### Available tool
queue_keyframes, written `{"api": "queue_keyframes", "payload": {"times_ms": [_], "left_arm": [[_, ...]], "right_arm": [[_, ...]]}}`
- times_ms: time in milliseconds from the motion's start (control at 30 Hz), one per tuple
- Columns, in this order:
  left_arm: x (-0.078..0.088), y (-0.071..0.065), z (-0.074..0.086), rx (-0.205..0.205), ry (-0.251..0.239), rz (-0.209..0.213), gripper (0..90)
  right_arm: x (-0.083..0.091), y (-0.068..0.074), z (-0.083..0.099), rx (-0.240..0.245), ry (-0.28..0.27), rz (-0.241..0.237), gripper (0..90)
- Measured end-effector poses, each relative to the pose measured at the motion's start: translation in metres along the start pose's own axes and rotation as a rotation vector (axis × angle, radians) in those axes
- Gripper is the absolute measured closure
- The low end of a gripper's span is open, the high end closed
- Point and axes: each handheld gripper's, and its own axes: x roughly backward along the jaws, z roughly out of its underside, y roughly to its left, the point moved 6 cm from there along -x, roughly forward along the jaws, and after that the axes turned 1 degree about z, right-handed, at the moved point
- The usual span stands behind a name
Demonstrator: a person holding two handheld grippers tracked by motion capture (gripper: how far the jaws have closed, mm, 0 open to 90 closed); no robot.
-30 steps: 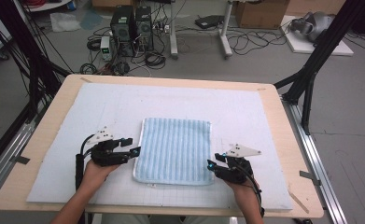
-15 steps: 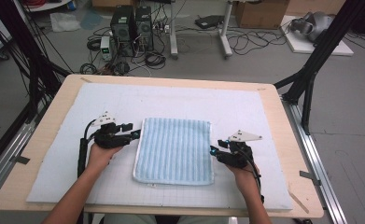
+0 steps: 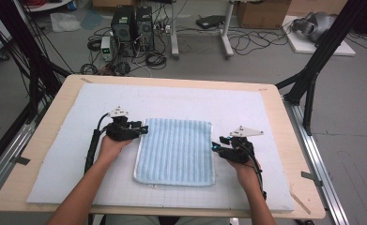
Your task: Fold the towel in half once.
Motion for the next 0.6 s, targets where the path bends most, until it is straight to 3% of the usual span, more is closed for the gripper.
{"api": "queue_keyframes", "payload": {"times_ms": [167,467,600], "left_arm": [[-0.003,0.002,0.0,-0.015,0.002,-0.042,84.8],[-0.005,0.003,-0.001,-0.027,-0.016,-0.057,87.3],[-0.004,0.003,-0.001,-0.02,-0.019,-0.051,87.3]], "right_arm": [[-0.002,0.001,-0.001,0.003,0.0,0.007,55.9],[-0.016,-0.009,-0.008,-0.035,-0.001,0.035,59.9],[-0.029,-0.014,-0.013,-0.078,0.018,0.044,62.6]]}}
